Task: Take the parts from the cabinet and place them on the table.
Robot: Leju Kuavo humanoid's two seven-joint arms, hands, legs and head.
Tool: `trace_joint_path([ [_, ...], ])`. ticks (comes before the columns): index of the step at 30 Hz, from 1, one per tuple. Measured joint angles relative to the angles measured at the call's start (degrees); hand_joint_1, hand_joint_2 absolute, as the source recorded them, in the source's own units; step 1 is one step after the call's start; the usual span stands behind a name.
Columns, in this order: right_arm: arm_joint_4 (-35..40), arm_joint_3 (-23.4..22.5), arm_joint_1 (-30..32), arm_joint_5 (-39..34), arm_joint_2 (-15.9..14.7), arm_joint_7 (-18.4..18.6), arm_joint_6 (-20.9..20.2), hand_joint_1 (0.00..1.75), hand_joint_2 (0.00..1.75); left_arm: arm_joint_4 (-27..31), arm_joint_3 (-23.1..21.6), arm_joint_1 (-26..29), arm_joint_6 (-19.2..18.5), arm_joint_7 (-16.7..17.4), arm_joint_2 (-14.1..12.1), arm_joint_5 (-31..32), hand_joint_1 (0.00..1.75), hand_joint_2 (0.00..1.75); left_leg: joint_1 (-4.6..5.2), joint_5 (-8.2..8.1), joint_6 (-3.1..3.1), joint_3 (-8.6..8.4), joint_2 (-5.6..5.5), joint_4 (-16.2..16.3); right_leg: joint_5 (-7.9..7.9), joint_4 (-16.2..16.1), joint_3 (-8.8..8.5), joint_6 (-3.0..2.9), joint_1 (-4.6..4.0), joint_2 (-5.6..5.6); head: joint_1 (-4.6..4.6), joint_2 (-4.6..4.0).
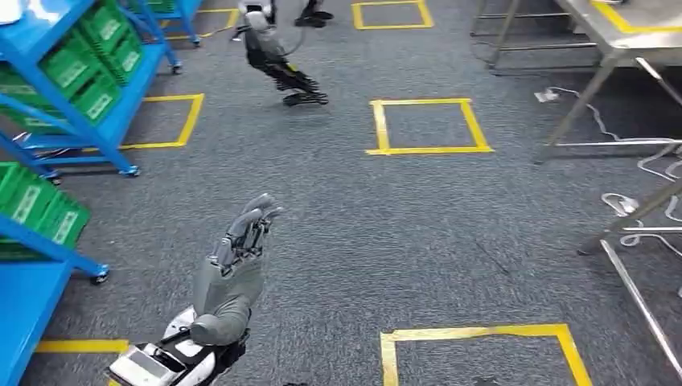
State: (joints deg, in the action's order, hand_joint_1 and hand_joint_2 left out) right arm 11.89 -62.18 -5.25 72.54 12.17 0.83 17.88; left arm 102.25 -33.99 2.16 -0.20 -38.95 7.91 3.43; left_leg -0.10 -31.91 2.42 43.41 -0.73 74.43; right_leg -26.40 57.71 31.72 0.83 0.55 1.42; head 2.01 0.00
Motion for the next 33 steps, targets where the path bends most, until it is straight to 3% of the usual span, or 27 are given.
trace_joint_path([
  [1,0.00,0.00,-0.05,0.02,0.00,-0.02,0.00,0.00,1.75,-0.02,0.00,0.01,-0.02,0.00,-0.09,0.00,0.00,0.00,0.00,1.11,-0.03,-0.54,0.05,-0.74,-0.02,0.00,-0.04,-0.01,-0.05,0.85,0.00,0.00],
  [3,-0.02,0.00,-0.32,0.02,0.00,0.00,0.00,0.00,1.75,-0.02,0.00,0.00,-0.07,0.00,-0.11,0.00,0.00,0.00,0.10,5.81,-0.35,-5.16,0.85,-9.10,-0.18,0.00,-0.23,0.07,-0.08,2.39,0.00,0.00],
  [4,-0.02,0.00,-0.41,0.02,0.00,-0.02,0.00,0.00,1.75,-0.02,0.00,-0.04,-0.07,0.00,-0.11,0.00,0.00,0.00,0.28,7.52,-0.62,-7.95,2.77,-13.77,-0.32,0.01,-0.44,0.26,-0.09,2.92,0.02,0.00],
  [5,0.00,0.00,-0.40,0.02,0.00,-0.02,0.00,0.00,1.75,-0.02,-0.02,-0.15,-0.09,0.00,-0.11,0.02,0.00,0.00,0.69,7.74,-0.74,-9.95,5.81,-16.78,-0.59,0.13,-0.49,0.60,-0.59,3.37,0.08,0.00],
  [6,0.00,0.00,-0.35,0.02,0.00,-0.06,0.00,0.00,1.75,-0.02,-0.13,-0.32,-0.13,0.00,-0.07,0.00,0.00,0.00,0.77,7.29,-1.27,-10.05,5.21,-17.91,-0.85,0.52,-0.37,0.87,-0.75,3.92,0.18,0.00],
  [7,-0.02,0.00,-0.33,0.00,0.00,-0.09,0.00,0.00,1.75,-0.02,-0.17,-0.32,-0.13,0.00,-0.09,0.00,0.00,0.00,0.77,7.36,-1.40,-9.89,5.08,-17.61,-0.80,0.39,-0.39,0.95,-0.76,4.16,0.03,0.00],
  [12,-0.02,0.00,-0.36,0.00,0.00,-0.11,0.00,0.00,1.75,-0.02,-0.18,-0.28,-0.13,0.00,-0.09,0.00,0.00,0.00,0.78,7.43,-1.49,-9.85,4.96,-17.62,-0.76,0.34,-0.42,1.01,-0.76,4.31,-0.05,0.00],
  [14,-0.02,0.00,-0.49,-0.02,0.02,-1.58,-0.04,0.00,1.75,-0.02,-0.17,-0.13,-0.13,0.00,-0.15,0.00,0.00,0.00,0.97,7.51,-2.21,-9.50,3.26,-17.86,-0.86,0.02,-0.93,1.69,-0.67,5.98,-0.05,0.00],
  [15,-0.02,0.22,-0.59,0.07,0.02,-2.16,-0.04,0.00,1.75,0.04,-0.31,-0.37,-0.52,0.00,-0.11,-0.37,0.00,0.00,0.24,7.97,-3.27,-9.84,1.00,-18.33,-5.92,8.24,2.60,2.44,-0.22,-0.23,-0.79,0.00],
  [16,-0.02,0.26,-0.41,0.09,0.02,-2.12,-0.04,0.00,1.75,0.04,-0.28,-0.35,-0.61,0.00,-0.15,-0.52,0.00,0.00,0.25,7.95,-3.39,-9.78,-0.25,-18.29,-8.76,15.83,6.41,2.67,-0.18,-1.13,-0.83,0.00],
  [17,-0.02,0.26,-0.26,0.06,0.02,-2.01,-0.04,0.00,1.75,0.02,-0.28,-0.31,-0.63,0.00,-0.15,-0.63,0.00,0.00,0.26,7.95,-3.38,-9.81,-1.13,-18.28,-9.02,18.13,7.79,2.72,-0.18,-1.27,-0.83,0.00],
  [18,-0.02,0.28,-0.18,0.07,0.02,-1.97,-0.07,0.00,1.75,0.02,-0.28,-0.29,-0.66,0.00,-0.17,-0.68,0.00,0.00,0.24,7.96,-3.37,-9.86,-1.97,-18.27,-7.84,17.59,7.87,2.75,-0.17,-1.29,-0.83,0.00],
  [20,-0.02,0.35,-0.26,0.13,0.02,-1.86,-0.04,0.00,1.75,0.02,-0.28,-0.29,-0.70,0.00,-0.15,-0.68,0.00,0.00,0.11,8.01,-3.16,-10.06,-3.73,-18.21,-2.85,9.93,4.68,2.75,0.14,-1.69,-0.81,0.00],
  [21,-0.02,0.39,-0.29,0.13,0.02,-1.79,-0.04,0.00,1.75,0.02,-0.28,-0.29,-0.70,0.00,-0.15,-0.68,0.00,0.00,-0.02,7.95,-2.84,-10.14,-4.54,-18.10,-0.21,4.50,2.15,2.90,0.49,-3.19,-0.85,0.00],
  [22,-0.02,0.39,-0.24,0.13,0.04,-1.68,-0.02,0.00,1.75,0.02,-0.28,-0.30,-0.68,0.00,-0.15,-0.66,0.00,0.00,0.04,7.90,-2.42,-9.91,-5.13,-17.96,-0.24,1.66,0.83,3.22,1.19,-7.27,-0.90,0.00],
  [23,-0.07,0.42,-0.24,0.13,0.13,-1.53,-0.04,0.00,1.75,0.02,-0.26,-0.32,-0.57,0.00,-0.13,-0.63,0.00,0.00,0.17,7.91,-2.06,-9.36,-5.94,-17.36,-0.58,0.62,0.23,2.84,1.40,-8.24,-0.86,0.00],
  [26,-0.04,0.44,-0.23,0.15,0.13,-1.29,0.00,0.00,1.75,0.04,-0.17,0.10,-0.42,0.00,-0.13,-0.48,0.00,0.00,-0.46,8.80,-0.71,-8.80,-7.91,-18.11,-0.36,1.06,0.53,1.56,0.68,-6.24,-0.87,0.00],
  [27,-0.04,0.44,-0.29,0.15,0.15,-1.35,0.02,0.00,1.75,0.04,-0.17,0.14,-0.39,0.00,-0.15,-0.48,0.00,0.00,-0.54,8.58,-0.57,-8.62,-7.63,-17.93,-0.03,0.60,0.40,0.99,0.97,-5.20,-0.94,0.00],
  [28,-0.04,0.46,-0.34,0.22,0.13,-1.72,0.13,0.00,1.75,0.07,-0.17,0.08,-0.35,-0.02,-0.15,-0.46,0.00,0.00,-0.03,7.43,-0.43,-8.10,-3.85,-16.61,0.03,0.47,0.29,0.73,0.78,-4.53,-0.47,0.00],
  [29,-0.04,0.48,-0.29,0.33,0.15,-2.06,0.22,0.00,1.75,0.07,-0.17,-0.04,-0.35,0.00,-0.15,-0.39,0.00,0.00,0.01,5.20,-0.23,-6.43,-1.67,-13.25,-0.01,0.47,0.29,0.33,0.58,-3.62,0.00,0.00],
  [31,-0.04,0.48,0.00,0.35,0.13,-2.23,0.39,0.00,1.75,0.07,-0.17,0.12,-0.35,0.00,-0.15,-0.39,0.00,0.00,-0.01,0.94,-0.02,-2.05,-0.26,-4.16,-0.12,0.48,0.34,0.10,0.24,-1.56,-0.02,0.00],
  [32,-0.02,0.48,0.09,0.35,0.11,-2.23,0.44,0.00,1.75,0.07,-0.17,0.26,-0.35,0.00,-0.20,-0.42,0.00,0.00,-0.02,-0.01,0.02,-0.45,-0.09,-0.83,-0.18,0.48,0.36,0.01,0.13,-0.50,0.00,0.00],
  [33,-0.02,0.48,0.08,0.39,0.11,-2.23,0.44,0.00,1.75,0.07,-0.15,0.39,-0.35,0.00,-0.26,-0.44,0.00,0.00,-0.02,0.43,-0.03,-0.27,-0.03,-0.38,-0.20,0.48,0.33,-0.02,0.06,0.35,-0.02,0.00],
])
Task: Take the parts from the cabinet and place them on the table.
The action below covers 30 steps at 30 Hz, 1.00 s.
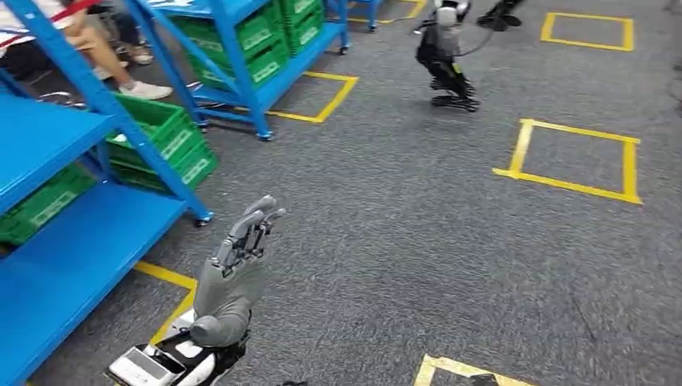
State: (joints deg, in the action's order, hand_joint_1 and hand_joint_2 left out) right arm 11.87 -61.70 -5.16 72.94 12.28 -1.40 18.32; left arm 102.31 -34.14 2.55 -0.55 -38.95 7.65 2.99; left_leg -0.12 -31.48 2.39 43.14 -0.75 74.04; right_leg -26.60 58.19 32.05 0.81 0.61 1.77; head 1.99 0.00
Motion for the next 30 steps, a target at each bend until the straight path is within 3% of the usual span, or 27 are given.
trace_joint_path([
  [1,0.00,0.00,-0.06,0.11,0.00,0.02,-0.02,0.00,1.75,0.00,0.02,0.07,0.00,0.00,-0.02,-0.07,0.00,0.00,0.02,1.64,-0.10,-1.05,0.07,-1.83,-0.04,0.00,-0.04,-0.02,-0.08,0.88,0.00,0.00],
  [2,0.00,0.02,-0.14,0.17,0.02,0.08,-0.04,0.00,1.75,0.00,0.04,0.12,0.00,0.00,0.00,-0.07,0.00,0.00,0.08,3.82,-0.27,-3.13,0.35,-5.53,-0.12,0.00,-0.16,0.04,-0.10,1.61,0.02,0.00],
  [3,0.00,0.02,-0.23,0.28,0.04,0.20,-0.04,0.00,1.75,0.00,0.04,0.13,0.00,-0.02,0.02,-0.07,0.00,0.00,0.21,6.19,-0.51,-6.23,1.54,-10.92,-0.23,0.00,-0.36,0.15,-0.11,2.32,0.00,0.00],
  [4,0.00,0.02,-0.27,0.28,0.04,0.20,-0.04,0.00,1.75,0.02,0.07,0.12,0.00,0.00,0.07,-0.07,0.00,0.00,0.57,7.32,-0.90,-8.89,4.86,-15.12,-0.37,0.00,-0.59,0.38,-0.24,2.85,0.04,0.00],
  [5,0.00,0.02,-0.24,0.31,0.04,0.20,-0.04,0.00,1.75,0.02,0.05,-0.02,0.00,0.00,0.15,-0.07,0.00,0.00,0.90,6.80,-0.93,-9.82,5.48,-17.44,-0.78,0.49,-0.41,0.81,-0.75,3.39,0.20,0.00],
  [7,0.00,0.02,-0.30,0.35,0.04,0.26,-0.04,0.00,1.75,0.04,0.11,0.19,0.00,0.00,0.15,-0.07,0.00,0.00,0.97,6.82,-1.72,-9.28,4.29,-17.09,-0.76,0.18,-0.64,1.21,-0.73,4.54,-0.02,0.00],
  [9,0.00,0.04,-0.52,0.39,0.11,0.35,-0.04,0.00,1.75,0.09,0.20,0.38,0.04,0.00,0.15,-0.07,0.00,0.00,0.80,7.18,-2.57,-9.39,2.69,-17.57,-1.03,0.02,-1.10,1.98,-0.56,5.55,0.04,0.00],
  [10,0.00,0.06,-0.60,0.46,0.09,0.44,-0.04,0.00,1.75,0.22,0.26,0.42,0.07,0.00,0.20,-0.07,0.00,0.00,0.50,7.31,-2.77,-9.48,2.15,-17.64,-1.84,0.94,-0.61,2.38,-0.33,2.53,-0.28,0.00],
  [11,0.00,0.07,-0.56,0.46,0.09,0.57,-0.02,0.00,1.75,0.24,0.26,0.36,0.09,0.00,0.22,-0.07,0.00,0.00,0.37,7.34,-3.10,-9.47,1.65,-17.64,-3.54,3.69,0.62,2.52,-0.18,0.26,-0.39,0.00],
  [13,0.00,0.05,-0.35,0.54,0.09,1.00,-0.02,0.00,1.75,0.22,0.24,0.43,0.09,0.00,0.26,-0.07,0.00,0.00,0.32,7.35,-3.34,-9.43,0.18,-17.64,-7.74,13.04,5.11,2.79,-0.12,-1.35,-0.68,0.00],
  [14,0.00,0.04,-0.16,0.57,0.09,1.23,-0.02,0.00,1.75,0.22,0.26,0.51,0.07,0.00,0.22,-0.09,0.00,0.00,0.33,7.35,-3.35,-9.44,-0.65,-17.62,-8.97,17.08,7.25,2.89,-0.12,-1.54,-0.68,0.00],
  [15,0.00,0.04,-0.03,0.59,0.09,1.22,-0.02,0.00,1.75,0.22,0.26,0.56,0.07,0.00,0.18,-0.13,0.00,0.00,0.33,7.36,-3.34,-9.48,-1.49,-17.60,-8.67,18.13,8.05,2.88,-0.12,-1.57,-0.66,0.00],
  [16,0.00,0.04,0.00,0.61,0.09,1.22,-0.02,0.00,1.75,0.22,0.26,0.57,0.07,0.00,0.18,-0.17,0.00,0.00,0.27,7.39,-3.28,-9.55,-2.38,-17.58,-6.95,16.48,7.51,2.86,-0.09,-1.59,-0.68,0.00],
  [18,0.00,0.04,-0.07,0.61,0.09,1.22,-0.02,0.00,1.75,0.22,0.26,0.56,0.07,0.00,0.18,-0.17,0.00,0.00,0.04,7.40,-3.03,-9.74,-4.10,-17.47,-1.73,7.56,3.44,2.88,0.22,-2.48,-0.66,0.00],
  [19,0.00,0.04,-0.07,0.63,0.09,1.22,-0.02,0.00,1.75,0.22,0.26,0.55,0.07,-0.02,0.20,-0.17,0.00,0.00,-0.08,7.32,-2.65,-9.72,-4.87,-17.29,0.35,2.56,1.00,3.12,0.62,-4.63,-0.70,0.00],
  [20,-0.02,0.07,-0.06,0.61,0.15,1.22,-0.04,0.00,1.75,0.22,0.26,0.50,0.07,0.00,0.20,-0.17,0.00,0.00,0.22,7.20,-2.12,-9.31,-5.61,-16.80,-0.74,0.54,0.12,2.98,0.94,-7.30,-0.81,0.00],
  [24,0.00,0.09,-0.29,0.72,0.15,1.22,0.00,0.00,1.75,0.33,0.26,0.72,0.07,-0.02,0.15,-0.24,0.00,0.00,-0.38,8.13,-0.69,-8.65,-7.88,-17.47,-0.21,0.65,0.12,1.08,0.46,-5.06,-0.72,0.00],
  [25,0.00,0.11,-0.40,0.74,0.15,1.22,0.00,0.00,1.75,0.37,0.26,0.79,0.07,0.00,0.18,-0.26,0.00,0.00,-0.17,7.54,-0.57,-8.46,-5.66,-16.99,0.03,0.41,-0.01,0.58,0.60,-4.16,-0.72,0.00],
  [26,0.00,0.18,-0.42,0.76,0.15,1.18,0.00,0.00,1.75,0.39,0.26,0.65,0.07,0.00,0.15,-0.26,0.00,0.00,0.17,5.76,-0.36,-7.36,-2.32,-14.81,0.03,0.31,-0.01,0.11,0.50,-3.57,-0.04,0.00],
  [27,0.00,0.24,-0.34,0.76,0.15,1.20,-0.02,0.00,1.75,0.42,0.26,0.53,0.07,0.00,0.15,-0.33,0.00,0.00,0.15,3.45,-0.17,-5.48,-0.98,-10.84,0.03,0.31,0.04,-0.09,0.33,-2.80,0.13,0.00],
  [29,0.00,0.26,-0.01,0.76,0.11,1.38,-0.04,0.00,1.75,0.42,0.26,0.72,0.07,0.00,0.15,-0.35,0.00,0.00,0.12,-0.39,-0.05,-1.06,-0.05,-1.64,-0.08,0.31,0.09,-0.26,0.10,-0.87,0.13,0.00],
  [30,0.00,0.26,0.04,0.76,0.09,1.40,-0.04,0.00,1.75,0.42,0.26,0.82,0.07,0.00,0.15,-0.35,0.00,0.00,0.12,-0.71,-0.05,0.00,0.01,0.52,-0.13,0.31,0.10,-0.33,0.03,0.00,0.15,0.00],
])
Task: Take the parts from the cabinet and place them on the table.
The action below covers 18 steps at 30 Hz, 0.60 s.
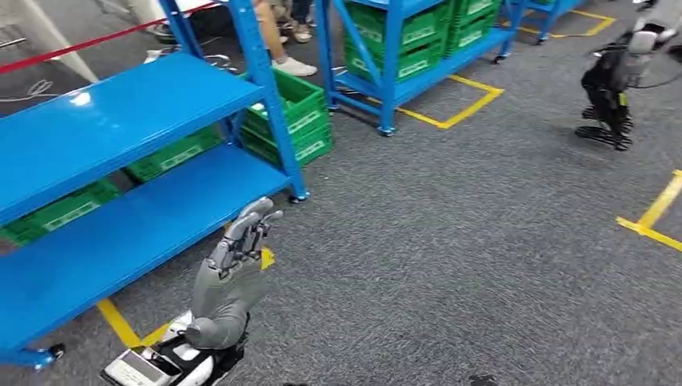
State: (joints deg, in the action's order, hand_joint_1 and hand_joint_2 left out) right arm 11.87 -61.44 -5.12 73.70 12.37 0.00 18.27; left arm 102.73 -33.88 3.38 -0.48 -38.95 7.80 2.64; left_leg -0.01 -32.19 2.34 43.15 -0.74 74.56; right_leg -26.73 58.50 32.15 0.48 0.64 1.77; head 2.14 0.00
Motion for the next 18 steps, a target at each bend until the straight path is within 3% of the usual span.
trace_joint_path([
  [1,0.00,0.02,-0.01,0.02,0.00,0.09,0.00,0.00,1.75,0.00,0.02,0.05,0.00,-0.02,-0.02,-0.02,0.00,0.00,0.01,1.05,-0.09,-0.36,0.02,-0.52,-0.06,0.00,-0.05,-0.08,-0.08,0.86,-0.02,0.00],
  [2,0.00,0.07,-0.09,0.02,0.00,0.13,0.00,0.00,1.75,0.00,0.02,0.05,0.00,0.00,-0.04,-0.02,0.00,0.00,0.04,3.08,-0.25,-1.89,0.11,-3.34,-0.12,0.00,-0.13,-0.06,-0.15,1.65,0.02,0.00],
  [3,0.00,0.09,-0.17,0.02,0.00,0.15,-0.02,0.00,1.75,0.02,0.02,0.05,0.00,-0.02,-0.02,-0.04,0.00,0.00,0.13,5.52,-0.53,-4.46,0.72,-8.03,-0.25,0.00,-0.30,0.04,-0.19,2.35,-0.02,0.00],
  [4,0.00,0.11,-0.24,0.02,0.02,0.15,-0.02,0.00,1.75,0.07,0.02,0.02,0.00,0.00,0.00,-0.04,0.00,0.00,0.38,7.52,-0.91,-7.38,2.57,-13.06,-0.36,0.00,-0.54,0.19,-0.22,3.00,0.00,0.00],
  [5,0.00,0.11,-0.25,0.02,0.02,0.11,-0.02,0.00,1.75,0.11,0.02,-0.06,0.04,-0.02,0.00,0.00,0.00,0.00,0.84,7.98,-1.25,-9.32,5.96,-16.10,-0.55,0.03,-0.67,0.46,-0.53,3.41,0.04,0.00],
  [6,0.00,0.11,-0.21,0.02,0.02,-0.07,-0.02,0.00,1.75,0.13,0.00,-0.18,0.13,-0.02,0.07,0.11,0.00,0.00,1.00,7.40,-1.45,-9.68,5.53,-17.87,-0.89,0.44,-0.52,0.80,-0.89,4.08,0.26,0.00],
  [9,0.00,0.13,-0.43,0.09,0.02,-0.20,-0.07,0.00,1.75,0.26,0.11,0.48,0.46,-0.02,-0.02,0.22,0.00,0.00,1.08,7.61,-2.19,-9.17,3.39,-17.75,-0.98,-0.07,-1.10,1.53,-0.89,6.36,0.02,0.00],
  [10,0.00,0.22,-0.56,0.20,0.07,-0.17,-0.07,0.00,1.75,0.46,0.11,0.67,0.74,-0.02,0.00,0.42,0.00,0.00,0.47,8.00,-2.63,-9.56,2.54,-18.18,-1.47,0.13,-0.84,1.95,-0.66,5.98,0.15,0.00],
  [11,0.00,0.35,-0.65,0.42,0.07,-0.13,-0.04,0.00,1.75,0.66,0.13,0.71,0.83,-0.02,-0.02,0.50,0.00,0.00,0.31,8.02,-2.78,-9.56,2.06,-18.21,-2.60,1.65,-0.52,2.30,-0.53,2.58,-0.13,0.00],
  [12,0.00,0.52,-0.61,0.55,0.07,-0.11,0.00,0.00,1.75,0.70,0.07,0.72,0.98,-0.02,0.00,0.57,0.00,0.00,0.19,8.09,-3.03,-9.55,1.34,-18.20,-4.72,5.37,1.08,2.42,-0.41,0.29,-0.35,0.00],
  [13,0.00,0.61,-0.49,0.63,0.07,-0.09,-0.02,0.00,1.75,0.70,0.04,0.79,1.20,-0.02,0.00,0.59,0.00,0.00,0.14,8.13,-3.18,-9.54,0.54,-18.20,-6.98,10.35,3.45,2.59,-0.34,-0.91,-0.74,0.00],
  [14,0.00,0.63,-0.36,0.70,0.07,-0.09,-0.02,0.00,1.75,0.70,0.09,0.90,1.36,-0.02,-0.02,0.59,0.00,0.00,0.14,8.11,-3.22,-9.49,-0.29,-18.19,-8.69,15.03,5.87,2.78,-0.28,-1.37,-0.77,0.00],
  [15,0.00,0.63,-0.25,0.70,0.07,-0.02,-0.04,0.00,1.75,0.70,0.09,1.11,1.38,-0.02,-0.02,0.55,0.00,0.00,0.14,8.11,-3.21,-9.52,-1.14,-18.18,-9.08,17.62,7.38,2.84,-0.28,-1.50,-0.74,0.00],
  [16,0.00,0.63,-0.14,0.72,0.07,0.04,-0.04,0.00,1.75,0.70,0.11,1.28,1.38,-0.02,-0.02,0.55,0.00,0.00,0.11,8.12,-3.20,-9.59,-2.07,-18.17,-8.12,17.54,7.69,2.84,-0.28,-1.55,-0.74,0.00],
  [17,0.00,0.63,-0.16,0.85,0.07,0.17,-0.04,0.00,1.75,0.70,0.11,1.40,1.38,-0.02,-0.02,0.57,0.00,0.00,0.05,8.14,-3.14,-9.65,-2.95,-18.11,-6.15,15.18,6.90,2.84,-0.21,-1.60,-0.77,0.00],
  [18,0.00,0.66,-0.21,0.92,0.07,0.33,-0.02,0.00,1.75,0.70,0.11,1.45,1.42,-0.02,-0.02,0.66,0.00,0.00,-0.04,8.12,-2.99,-9.77,-3.92,-18.05,-3.30,10.70,4.95,2.87,-0.02,-1.99,-0.72,0.00],
])
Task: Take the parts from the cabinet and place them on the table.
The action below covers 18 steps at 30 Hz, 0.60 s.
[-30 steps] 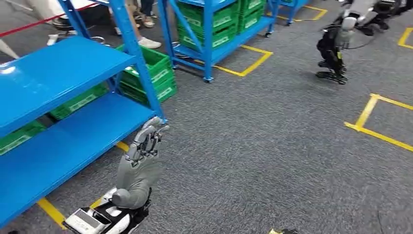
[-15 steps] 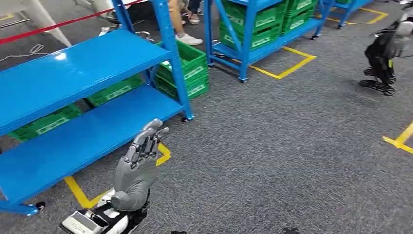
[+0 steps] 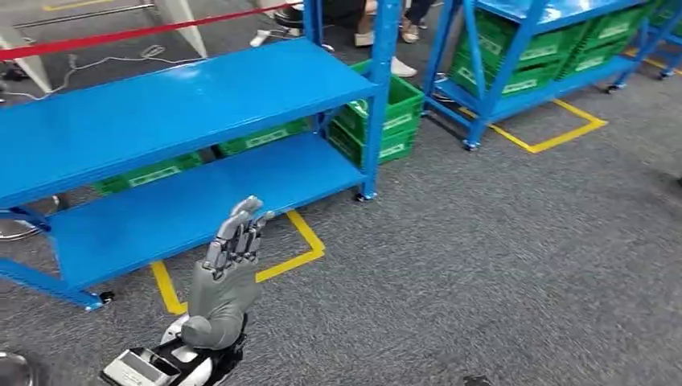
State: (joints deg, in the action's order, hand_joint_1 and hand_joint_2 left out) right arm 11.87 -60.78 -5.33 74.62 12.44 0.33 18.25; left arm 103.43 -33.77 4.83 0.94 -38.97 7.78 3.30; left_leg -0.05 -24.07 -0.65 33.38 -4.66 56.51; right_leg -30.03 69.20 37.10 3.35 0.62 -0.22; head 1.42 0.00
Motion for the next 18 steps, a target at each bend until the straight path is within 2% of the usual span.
trace_joint_path([
  [1,0.00,0.02,-0.03,0.00,0.00,0.06,0.00,0.00,1.75,0.04,-0.02,0.00,0.11,0.00,0.00,0.15,0.00,0.00,-0.16,-0.07,0.32,-0.09,-0.80,0.13,2.65,-5.13,-2.38,0.05,0.25,-0.99,-0.02,0.00],
  [2,0.00,0.02,-0.02,0.00,0.00,0.04,0.00,0.00,1.75,0.19,-0.02,0.02,0.18,0.00,0.00,0.15,0.00,0.00,-0.22,-0.18,0.77,0.04,-1.48,0.30,3.44,-9.04,-4.05,0.34,0.84,-4.32,-0.07,0.00],
  [3,-0.02,0.04,-0.01,0.00,0.04,0.06,-0.02,0.00,1.75,0.31,-0.02,-0.02,0.33,0.00,0.00,0.15,0.00,0.00,0.02,-0.28,1.18,0.48,-2.30,0.90,2.77,-10.28,-4.62,0.07,1.05,-5.40,-0.20,0.00],
  [6,-0.02,0.07,-0.31,0.00,0.02,0.06,0.00,0.00,1.75,0.50,-0.02,0.34,0.46,0.00,-0.07,0.24,0.00,0.00,-0.52,0.60,2.41,1.04,-3.78,0.12,3.09,-9.70,-4.43,-1.25,0.39,-3.84,-0.11,0.00],
  [7,-0.02,0.11,-0.35,-0.02,0.15,-0.02,-0.02,0.00,1.75,0.57,-0.02,0.37,0.46,0.00,-0.13,0.24,0.00,0.00,-0.51,0.50,2.64,1.20,-3.94,0.18,3.40,-10.12,-4.53,-1.75,0.74,-2.88,-0.13,0.00],
  [8,0.00,0.11,-0.38,-0.02,0.15,-0.26,-0.02,0.00,1.75,0.79,-0.02,0.37,0.46,0.00,-0.15,0.24,0.00,0.00,0.00,-0.51,2.92,1.59,0.01,1.21,3.50,-10.27,-4.58,-2.14,0.63,-2.23,0.25,0.00],
  [9,0.00,0.11,-0.37,-0.02,0.15,-0.48,-0.04,0.00,1.75,0.81,-0.02,0.17,0.46,0.00,-0.17,0.24,0.00,0.00,0.01,-2.33,3.13,2.88,2.21,3.77,3.48,-10.29,-4.60,-2.58,0.50,-1.57,0.74,0.00],
  [10,0.00,0.11,-0.23,-0.04,0.15,-0.59,-0.07,0.00,1.75,0.81,-0.02,0.09,0.46,0.00,-0.17,0.24,0.00,0.00,-0.01,-4.82,3.29,5.08,3.30,8.29,3.44,-10.29,-4.53,-2.70,0.33,-0.60,0.77,0.00],
  [11,0.00,0.11,-0.06,-0.04,0.15,-0.63,-0.07,0.00,1.75,0.81,-0.02,0.16,0.37,0.00,-0.20,0.24,0.00,0.00,-0.03,-6.90,3.35,7.33,3.77,12.98,3.37,-10.29,-4.49,-2.81,0.22,0.37,0.83,0.00],
  [12,0.00,0.11,0.01,-0.04,0.13,-0.66,-0.07,0.00,1.75,0.81,-0.02,0.19,0.31,0.00,-0.26,0.24,0.00,0.00,-0.04,-8.13,3.38,9.16,3.90,16.71,3.33,-10.29,-4.45,-2.86,0.13,1.31,0.81,0.00],
  [13,0.00,0.11,0.01,-0.04,0.13,-0.66,-0.07,0.00,1.75,0.81,0.00,0.19,0.31,0.00,-0.35,0.24,0.00,0.00,-0.03,-7.90,3.37,9.79,3.93,17.97,3.30,-10.28,-4.48,-2.90,0.03,2.29,0.83,0.00],
  [14,0.00,0.11,-0.06,-0.04,0.15,-0.64,-0.07,0.00,1.75,0.81,-0.02,0.19,0.31,0.00,-0.44,0.24,0.00,0.00,-0.02,-6.47,3.24,9.02,3.96,16.65,3.24,-10.28,-4.53,-2.97,-0.05,3.08,0.81,0.00],
  [15,0.00,0.11,-0.18,-0.04,0.15,-0.63,-0.07,0.00,1.75,0.81,-0.02,0.19,0.31,0.00,-0.46,0.24,0.00,0.00,0.06,-4.06,2.96,6.87,4.26,12.75,3.17,-10.28,-4.66,-2.98,-0.14,3.92,0.83,0.00],
  [16,0.00,0.11,-0.29,-0.04,0.15,-0.63,-0.07,0.00,1.75,0.81,-0.02,0.18,0.31,0.00,-0.46,0.24,0.00,0.00,0.23,-1.81,2.58,4.15,5.17,7.97,3.07,-10.29,-4.86,-2.88,-0.20,4.55,0.81,0.00],
  [17,0.00,0.11,-0.36,-0.04,0.15,-0.63,-0.07,0.00,1.75,0.85,-0.02,0.15,0.31,0.00,-0.44,0.24,0.00,0.00,0.58,-0.25,2.06,1.48,7.42,3.47,2.97,-10.29,-5.08,-2.73,-0.28,5.09,0.83,0.00],
  [18,0.00,0.11,-0.32,-0.04,0.15,-0.63,-0.07,0.00,1.75,0.98,-0.02,-0.01,0.31,0.00,-0.44,0.24,0.00,0.00,1.11,-0.50,1.86,0.05,9.95,0.62,2.60,-10.02,-5.09,-2.34,-0.84,5.66,0.87,0.00],
])
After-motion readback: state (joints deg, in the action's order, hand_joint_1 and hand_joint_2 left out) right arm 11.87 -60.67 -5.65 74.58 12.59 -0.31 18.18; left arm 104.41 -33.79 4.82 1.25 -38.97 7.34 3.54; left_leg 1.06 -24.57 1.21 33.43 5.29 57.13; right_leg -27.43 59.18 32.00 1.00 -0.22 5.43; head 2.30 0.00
